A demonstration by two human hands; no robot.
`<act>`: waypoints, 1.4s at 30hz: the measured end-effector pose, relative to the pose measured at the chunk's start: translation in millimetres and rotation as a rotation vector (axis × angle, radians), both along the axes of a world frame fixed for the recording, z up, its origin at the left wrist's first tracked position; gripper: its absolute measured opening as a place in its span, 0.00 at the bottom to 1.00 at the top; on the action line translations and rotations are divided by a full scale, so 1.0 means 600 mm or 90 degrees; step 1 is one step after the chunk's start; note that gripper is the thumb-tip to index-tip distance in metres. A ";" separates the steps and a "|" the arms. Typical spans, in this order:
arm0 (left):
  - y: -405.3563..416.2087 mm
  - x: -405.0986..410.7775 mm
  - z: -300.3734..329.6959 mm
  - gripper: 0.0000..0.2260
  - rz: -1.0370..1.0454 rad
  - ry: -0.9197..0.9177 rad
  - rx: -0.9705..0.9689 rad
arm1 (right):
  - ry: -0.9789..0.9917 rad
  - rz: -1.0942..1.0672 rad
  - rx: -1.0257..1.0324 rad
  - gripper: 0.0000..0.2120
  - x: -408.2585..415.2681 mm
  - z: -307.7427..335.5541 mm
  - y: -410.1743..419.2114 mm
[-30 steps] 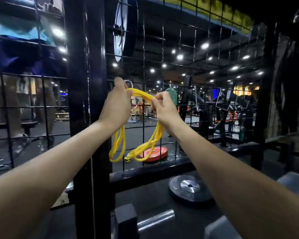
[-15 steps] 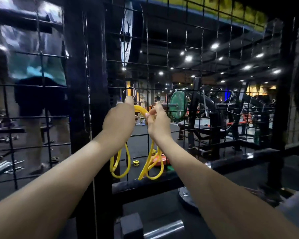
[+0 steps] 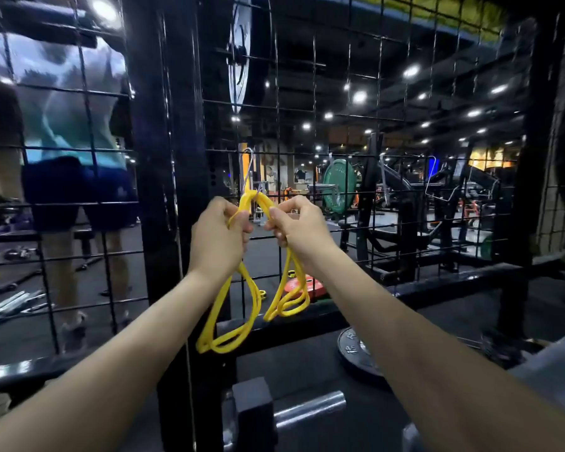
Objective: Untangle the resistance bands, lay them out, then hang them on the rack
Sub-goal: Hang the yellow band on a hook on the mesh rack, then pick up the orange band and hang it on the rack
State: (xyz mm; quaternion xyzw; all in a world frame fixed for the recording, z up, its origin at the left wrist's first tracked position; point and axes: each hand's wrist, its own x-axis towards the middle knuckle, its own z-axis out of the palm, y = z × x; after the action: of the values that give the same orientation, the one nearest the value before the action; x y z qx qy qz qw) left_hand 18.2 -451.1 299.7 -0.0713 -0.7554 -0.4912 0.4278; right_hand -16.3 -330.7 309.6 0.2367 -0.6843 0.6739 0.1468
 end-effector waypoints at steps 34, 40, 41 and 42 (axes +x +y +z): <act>0.088 0.043 -0.101 0.22 0.037 0.012 -0.364 | 0.056 -0.296 0.312 0.22 0.071 -0.088 0.120; 0.265 0.046 -0.160 0.18 -0.151 -0.048 -0.365 | -0.020 -0.454 0.354 0.21 0.139 -0.166 0.312; 0.300 0.048 -0.170 0.18 -0.186 -0.056 -0.369 | -0.036 -0.484 0.375 0.20 0.152 -0.178 0.349; 0.334 0.049 -0.182 0.18 -0.220 -0.063 -0.374 | -0.056 -0.511 0.391 0.20 0.162 -0.189 0.385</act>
State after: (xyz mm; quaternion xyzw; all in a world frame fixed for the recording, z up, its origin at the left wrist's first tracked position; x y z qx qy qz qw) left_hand 47.8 -250.5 190.8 -0.2942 -0.8611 -0.3210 0.2625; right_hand 80.7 -99.8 196.1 -0.0411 -0.8934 0.3416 0.2888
